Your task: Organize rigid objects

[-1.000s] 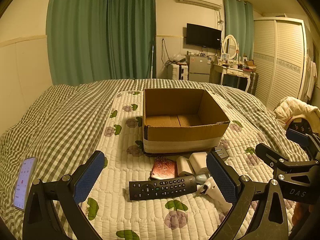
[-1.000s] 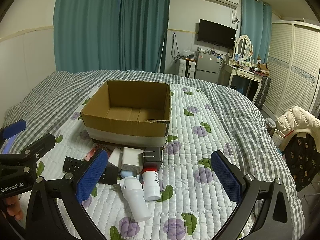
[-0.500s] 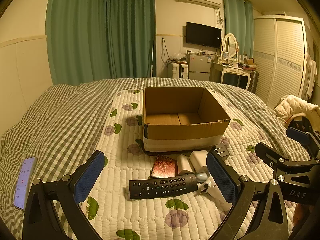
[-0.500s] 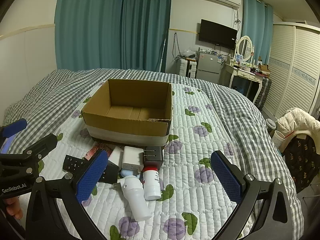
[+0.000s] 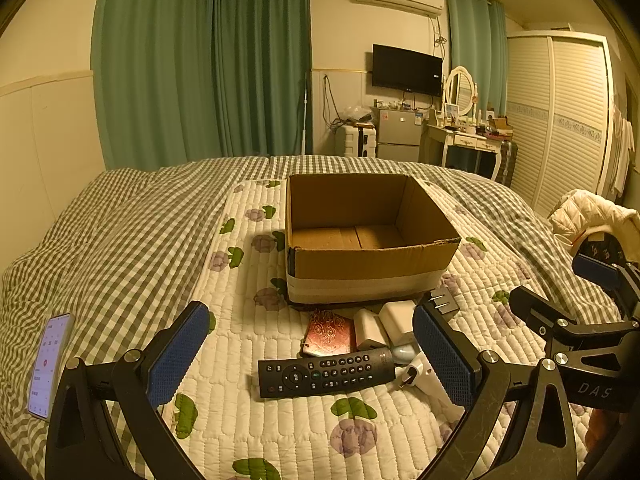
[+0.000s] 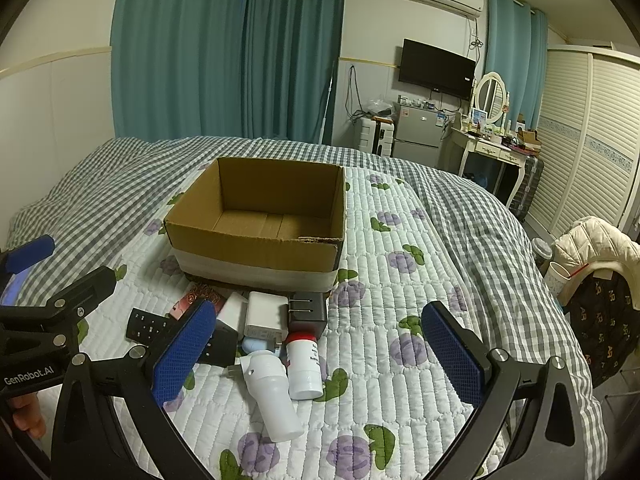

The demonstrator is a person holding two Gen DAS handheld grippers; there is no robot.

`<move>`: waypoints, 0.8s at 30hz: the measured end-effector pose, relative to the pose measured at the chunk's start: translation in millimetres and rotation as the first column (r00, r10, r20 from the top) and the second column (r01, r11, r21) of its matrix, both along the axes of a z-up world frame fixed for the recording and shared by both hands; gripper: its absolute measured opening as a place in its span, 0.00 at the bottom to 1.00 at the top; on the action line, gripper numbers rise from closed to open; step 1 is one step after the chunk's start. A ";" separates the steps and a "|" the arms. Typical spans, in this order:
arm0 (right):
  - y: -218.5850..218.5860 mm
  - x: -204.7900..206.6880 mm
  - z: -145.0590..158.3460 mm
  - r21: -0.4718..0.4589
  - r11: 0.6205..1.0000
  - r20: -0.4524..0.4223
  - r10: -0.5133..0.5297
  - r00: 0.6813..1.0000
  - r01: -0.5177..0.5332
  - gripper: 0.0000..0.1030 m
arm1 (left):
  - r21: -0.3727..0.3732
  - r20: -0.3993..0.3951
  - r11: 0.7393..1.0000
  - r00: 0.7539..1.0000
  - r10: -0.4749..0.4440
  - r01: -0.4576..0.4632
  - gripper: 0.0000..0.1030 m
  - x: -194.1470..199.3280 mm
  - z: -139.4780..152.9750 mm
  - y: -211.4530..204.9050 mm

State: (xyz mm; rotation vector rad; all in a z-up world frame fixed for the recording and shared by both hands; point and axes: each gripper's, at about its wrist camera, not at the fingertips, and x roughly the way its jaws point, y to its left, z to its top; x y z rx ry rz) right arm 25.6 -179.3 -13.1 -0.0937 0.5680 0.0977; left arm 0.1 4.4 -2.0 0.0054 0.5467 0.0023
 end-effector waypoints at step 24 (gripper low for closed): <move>1.4 4.8 -3.2 0.016 1.000 -0.039 0.013 0.999 -0.013 1.00 | 0.002 -0.030 1.000 1.000 0.003 -0.003 1.00 1.2 -8.3 0.6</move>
